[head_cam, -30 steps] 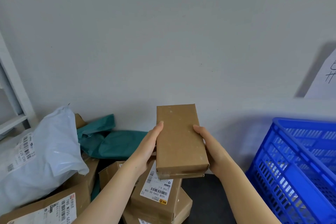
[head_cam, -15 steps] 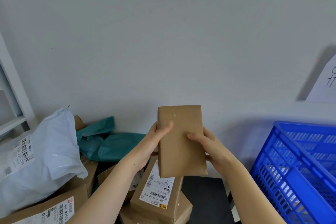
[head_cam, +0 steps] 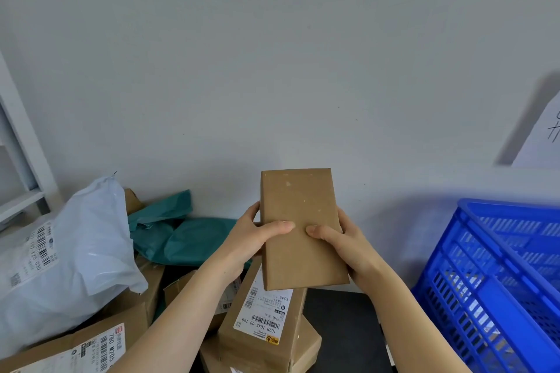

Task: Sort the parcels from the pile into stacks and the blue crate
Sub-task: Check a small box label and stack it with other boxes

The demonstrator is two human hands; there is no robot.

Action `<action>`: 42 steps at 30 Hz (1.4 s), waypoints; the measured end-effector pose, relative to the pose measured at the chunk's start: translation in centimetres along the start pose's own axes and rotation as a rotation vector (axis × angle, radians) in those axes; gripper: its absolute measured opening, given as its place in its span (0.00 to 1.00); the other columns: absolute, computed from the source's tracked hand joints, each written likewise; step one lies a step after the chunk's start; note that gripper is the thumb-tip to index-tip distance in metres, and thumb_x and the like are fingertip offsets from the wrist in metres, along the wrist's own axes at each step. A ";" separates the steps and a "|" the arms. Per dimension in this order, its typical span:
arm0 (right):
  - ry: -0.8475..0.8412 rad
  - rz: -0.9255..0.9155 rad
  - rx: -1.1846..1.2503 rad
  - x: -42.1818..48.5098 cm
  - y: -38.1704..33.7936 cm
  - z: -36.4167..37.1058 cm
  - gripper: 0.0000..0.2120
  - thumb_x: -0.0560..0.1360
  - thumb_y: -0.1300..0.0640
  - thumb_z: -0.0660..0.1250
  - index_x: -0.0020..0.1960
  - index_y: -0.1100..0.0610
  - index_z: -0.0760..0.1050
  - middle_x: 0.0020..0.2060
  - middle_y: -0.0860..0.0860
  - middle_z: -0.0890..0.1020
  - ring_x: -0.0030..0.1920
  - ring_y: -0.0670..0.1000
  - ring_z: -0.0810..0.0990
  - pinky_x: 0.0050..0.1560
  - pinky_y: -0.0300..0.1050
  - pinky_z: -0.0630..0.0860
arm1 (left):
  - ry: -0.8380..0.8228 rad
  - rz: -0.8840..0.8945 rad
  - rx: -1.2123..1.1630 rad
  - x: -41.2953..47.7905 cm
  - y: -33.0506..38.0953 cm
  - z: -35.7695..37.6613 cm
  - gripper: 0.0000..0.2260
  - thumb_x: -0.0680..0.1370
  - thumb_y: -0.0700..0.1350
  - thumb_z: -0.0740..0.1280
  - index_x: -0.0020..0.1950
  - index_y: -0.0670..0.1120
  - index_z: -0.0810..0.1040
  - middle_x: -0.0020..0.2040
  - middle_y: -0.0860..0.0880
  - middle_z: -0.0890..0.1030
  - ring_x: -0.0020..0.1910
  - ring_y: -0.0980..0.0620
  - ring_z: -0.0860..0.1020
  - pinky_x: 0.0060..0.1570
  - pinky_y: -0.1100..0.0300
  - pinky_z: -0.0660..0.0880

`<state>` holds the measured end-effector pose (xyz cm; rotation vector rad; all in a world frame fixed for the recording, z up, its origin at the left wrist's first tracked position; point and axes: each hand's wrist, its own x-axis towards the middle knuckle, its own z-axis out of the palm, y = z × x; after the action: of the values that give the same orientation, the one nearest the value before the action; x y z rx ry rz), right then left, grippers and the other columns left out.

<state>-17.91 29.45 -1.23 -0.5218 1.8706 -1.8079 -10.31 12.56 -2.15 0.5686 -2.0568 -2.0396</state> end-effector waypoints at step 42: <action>0.002 0.199 0.264 -0.1 -2.6 0.2 0.18 0.72 0.52 0.63 0.61 0.53 0.76 0.54 0.56 0.75 0.50 0.55 0.73 0.50 0.56 0.76 | -0.085 0.038 -0.384 -1.1 3.1 -0.5 0.12 0.79 0.46 0.60 0.61 0.48 0.75 0.52 0.46 0.80 0.49 0.50 0.78 0.44 0.55 0.75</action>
<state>-17.86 29.20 1.38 -0.2311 1.5889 -1.8799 -9.54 12.44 1.05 0.3750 -1.6330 -2.3846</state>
